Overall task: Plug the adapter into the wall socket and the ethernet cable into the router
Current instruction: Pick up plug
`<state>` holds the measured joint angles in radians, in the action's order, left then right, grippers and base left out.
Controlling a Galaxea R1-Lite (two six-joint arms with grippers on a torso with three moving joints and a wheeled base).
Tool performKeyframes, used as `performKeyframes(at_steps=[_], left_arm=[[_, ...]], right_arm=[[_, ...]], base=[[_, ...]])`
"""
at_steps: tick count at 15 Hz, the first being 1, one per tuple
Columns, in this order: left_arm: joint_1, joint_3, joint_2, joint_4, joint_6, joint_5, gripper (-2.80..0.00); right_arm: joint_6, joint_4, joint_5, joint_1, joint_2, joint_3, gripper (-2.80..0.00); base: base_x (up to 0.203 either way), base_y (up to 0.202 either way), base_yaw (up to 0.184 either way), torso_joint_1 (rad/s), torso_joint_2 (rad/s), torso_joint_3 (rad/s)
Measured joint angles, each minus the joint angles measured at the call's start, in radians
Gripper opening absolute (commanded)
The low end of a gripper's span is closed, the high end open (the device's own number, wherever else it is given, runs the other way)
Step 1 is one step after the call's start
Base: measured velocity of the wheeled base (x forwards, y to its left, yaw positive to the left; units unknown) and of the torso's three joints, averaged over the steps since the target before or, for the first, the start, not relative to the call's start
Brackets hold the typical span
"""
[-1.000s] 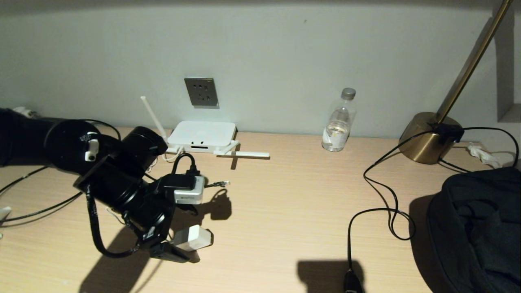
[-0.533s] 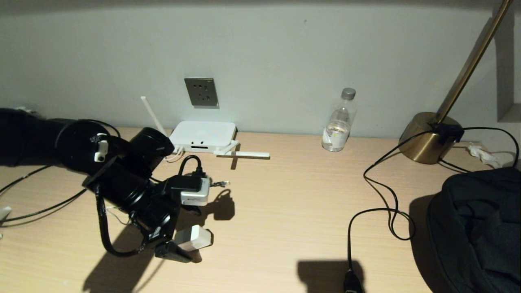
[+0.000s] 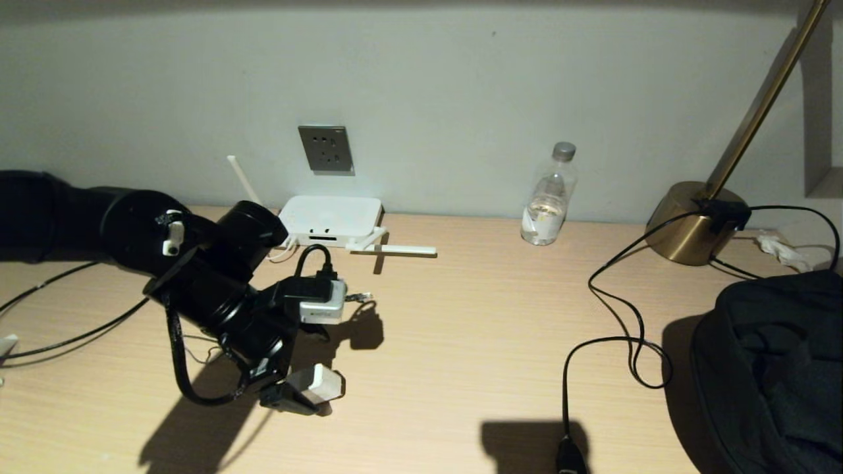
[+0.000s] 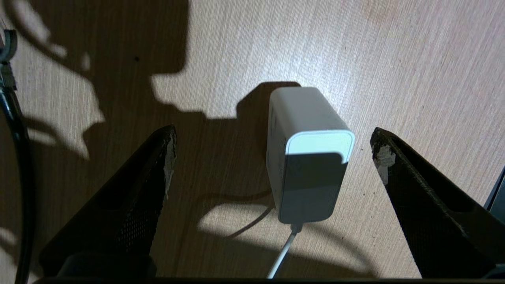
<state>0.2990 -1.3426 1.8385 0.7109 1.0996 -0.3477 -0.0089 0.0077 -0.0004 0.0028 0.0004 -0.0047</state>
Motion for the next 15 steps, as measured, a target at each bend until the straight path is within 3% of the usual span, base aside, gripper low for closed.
performKeyframes(at_steps=[8, 9, 15], left_arm=[[0.011, -0.003, 0.007, 0.000, -0.003, 0.000, 0.00], [0.011, -0.003, 0.008, 0.000, -0.005, 0.000, -2.80], [0.009, 0.003, 0.009, 0.001, -0.004, 0.000, -2.80]], right_arm=[[0.000, 0.000, 0.000, 0.000, 0.000, 0.000, -2.80], [0.000, 0.000, 0.000, 0.000, 0.000, 0.000, -2.80], [0.000, 0.000, 0.000, 0.000, 0.000, 0.000, -2.80]], base=[[0.000, 0.000, 0.000, 0.000, 0.00, 0.000], [0.000, 0.000, 0.000, 0.000, 0.00, 0.000], [0.000, 0.000, 0.000, 0.000, 0.00, 0.000]])
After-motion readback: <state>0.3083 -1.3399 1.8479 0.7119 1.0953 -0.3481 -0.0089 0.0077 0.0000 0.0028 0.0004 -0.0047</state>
